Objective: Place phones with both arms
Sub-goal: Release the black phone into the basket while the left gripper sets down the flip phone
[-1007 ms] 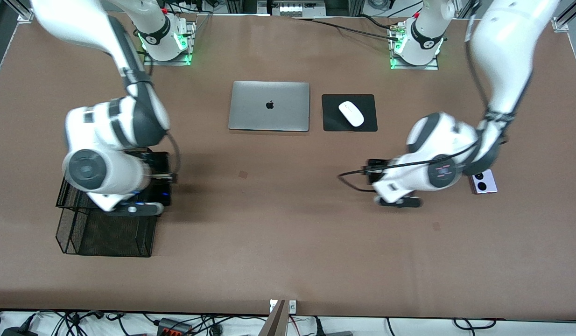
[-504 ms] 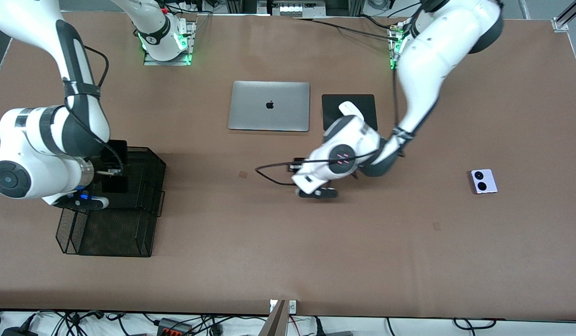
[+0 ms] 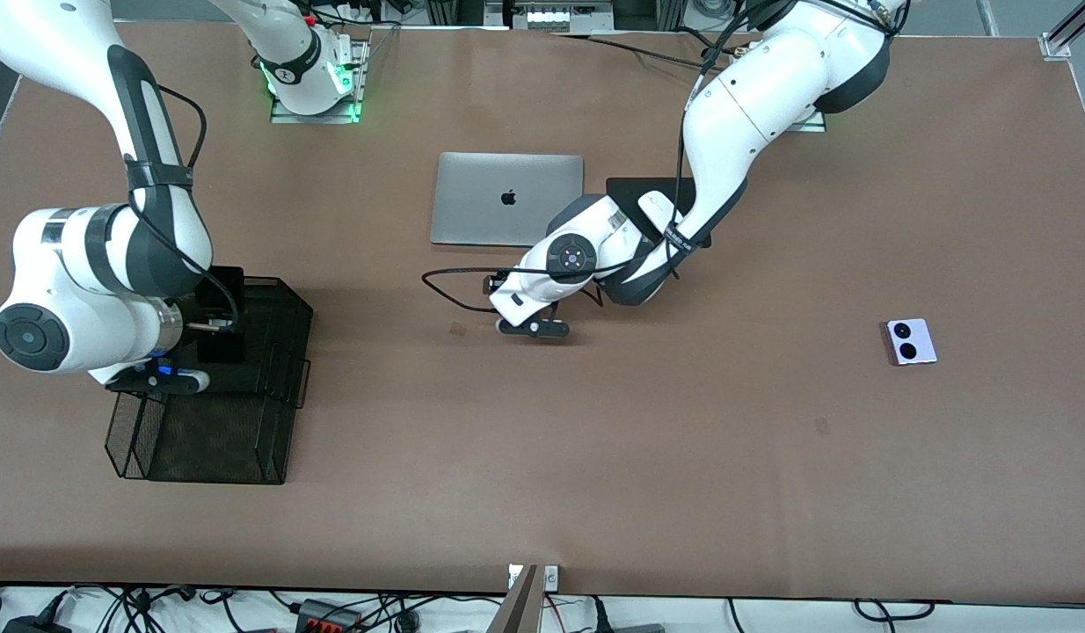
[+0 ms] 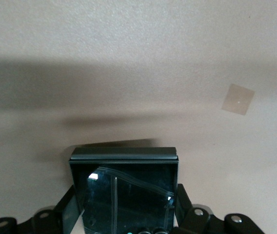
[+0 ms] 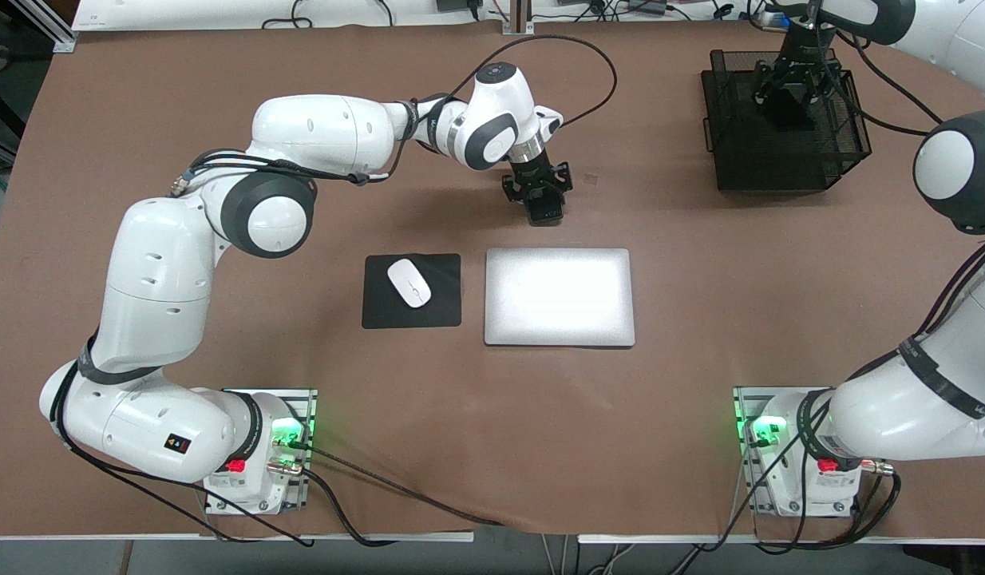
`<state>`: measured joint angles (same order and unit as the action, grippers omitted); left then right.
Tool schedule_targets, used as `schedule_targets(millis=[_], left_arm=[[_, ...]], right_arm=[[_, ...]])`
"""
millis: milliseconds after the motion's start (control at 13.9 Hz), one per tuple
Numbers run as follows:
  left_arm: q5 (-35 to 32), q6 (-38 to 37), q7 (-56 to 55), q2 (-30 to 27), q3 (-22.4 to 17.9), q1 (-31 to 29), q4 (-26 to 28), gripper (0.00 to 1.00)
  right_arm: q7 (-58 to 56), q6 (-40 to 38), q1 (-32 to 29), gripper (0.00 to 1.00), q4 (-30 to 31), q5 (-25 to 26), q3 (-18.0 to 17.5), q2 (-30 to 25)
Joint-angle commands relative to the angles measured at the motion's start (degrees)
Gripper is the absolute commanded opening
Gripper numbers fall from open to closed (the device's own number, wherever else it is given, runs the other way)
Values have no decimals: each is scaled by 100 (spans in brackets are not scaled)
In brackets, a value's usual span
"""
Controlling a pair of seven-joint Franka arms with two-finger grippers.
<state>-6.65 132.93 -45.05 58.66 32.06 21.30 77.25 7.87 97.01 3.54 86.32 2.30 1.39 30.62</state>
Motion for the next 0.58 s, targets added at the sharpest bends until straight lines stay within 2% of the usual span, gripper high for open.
schedule_targets(millis=[0,144,216,288,360,432,504], left_arm=[[-29,4,23,76,-59,111,-211,100],[-38,-92,-4,-125,-120,33,-141,100],[-29,-301,-13,-327,-155,15,-53,100],[-29,-721,-13,-537,-339,-3,-52,100],[-38,-1143,31,-774,-575,-12,-61,100],[-151,-1608,75,-1003,-821,-29,-61,100],[-413,-2013,75,-1153,-954,-47,-70,100]], right_arm=[[-31,273,-64,25,86,-37,-86,5],[-40,432,-82,27,95,-63,-86,101],[-40,493,-91,32,95,-63,-86,128],[-40,537,-91,53,95,-63,-86,172],[-31,538,-99,95,87,-81,-86,181],[-23,486,-99,100,43,-72,-86,146],[38,442,-56,100,16,-72,-86,59]])
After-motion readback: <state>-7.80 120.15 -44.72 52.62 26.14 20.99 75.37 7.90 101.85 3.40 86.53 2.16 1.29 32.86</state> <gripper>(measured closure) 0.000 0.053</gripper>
